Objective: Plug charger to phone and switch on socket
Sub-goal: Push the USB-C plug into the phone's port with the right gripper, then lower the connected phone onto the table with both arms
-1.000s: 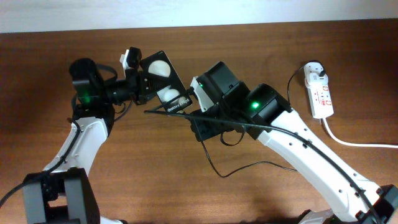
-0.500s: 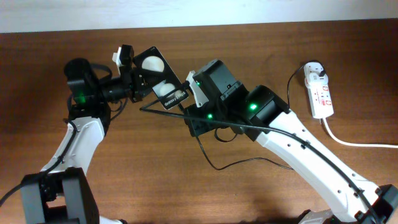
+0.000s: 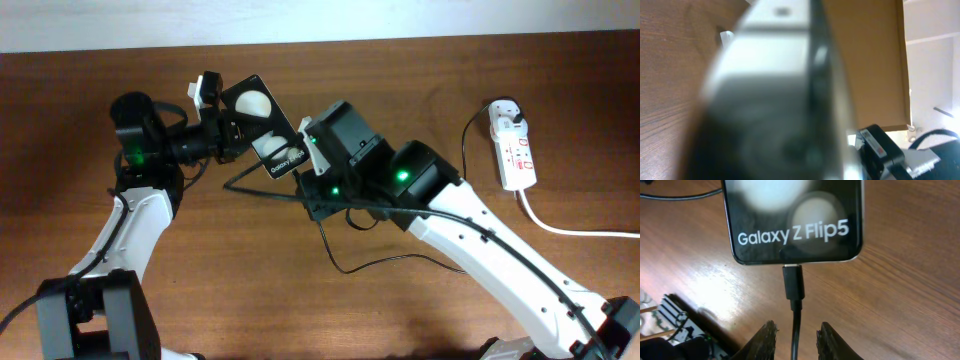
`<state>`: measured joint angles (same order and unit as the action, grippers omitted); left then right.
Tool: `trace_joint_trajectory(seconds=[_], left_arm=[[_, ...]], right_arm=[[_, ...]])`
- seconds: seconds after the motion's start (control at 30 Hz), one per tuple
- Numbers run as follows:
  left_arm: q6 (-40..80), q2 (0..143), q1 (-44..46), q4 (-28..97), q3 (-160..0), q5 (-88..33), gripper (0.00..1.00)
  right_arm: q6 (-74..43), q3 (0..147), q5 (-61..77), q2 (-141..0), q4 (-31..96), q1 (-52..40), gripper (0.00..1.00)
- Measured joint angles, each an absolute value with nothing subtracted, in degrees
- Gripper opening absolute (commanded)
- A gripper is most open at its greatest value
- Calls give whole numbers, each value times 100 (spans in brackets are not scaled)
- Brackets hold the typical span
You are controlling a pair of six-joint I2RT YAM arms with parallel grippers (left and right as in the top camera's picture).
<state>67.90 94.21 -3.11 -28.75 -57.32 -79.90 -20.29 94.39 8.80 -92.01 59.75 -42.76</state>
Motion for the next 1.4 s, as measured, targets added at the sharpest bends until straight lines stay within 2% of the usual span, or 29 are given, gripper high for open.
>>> trace_joint_trajectory(seconds=[0.1, 0.33, 0.4, 0.47, 0.83, 0.93, 1.2, 1.3, 1.33, 1.4], left_arm=[[6792, 9421, -311, -2681, -5732, -8029, 0], [6790, 9424, -311, -2587, -5732, -8123, 0], [6790, 9424, -311, -2587, -5732, -8119, 0], [6779, 9426, -311, -2585, -5732, -8084, 0], [6416, 9426, -202, -2624, -5732, -8193, 0], [6335, 9428, -185, -2641, -5673, -8138, 0], [6104, 9430, 30, -2591, -5441, -8399, 0], [6099, 9430, 32, -2587, -5430, -8009, 2], [6029, 9430, 32, -2576, -5430, -7850, 2], [5756, 9430, 49, -2495, -5430, -7708, 5]], right_arm=[[-2032, 9439, 554, -9201, 5924, -4324, 24], [-2014, 9439, 602, -9244, 5826, -4329, 23], [-2014, 9439, 635, -9317, 5824, -4329, 12], [-1975, 9439, 714, -9406, 5813, -4340, 5], [-1800, 9426, 722, -9445, 5837, -4388, 4], [-1756, 9404, 694, -9445, 5848, -4388, 13], [-1737, 9441, 663, -9089, 6114, -4381, 24], [-1737, 9443, 620, -8433, 6650, -4381, 32], [-1719, 9443, 576, -8191, 6667, -4381, 39], [-1691, 9445, 239, -7518, 6667, -4381, 41]])
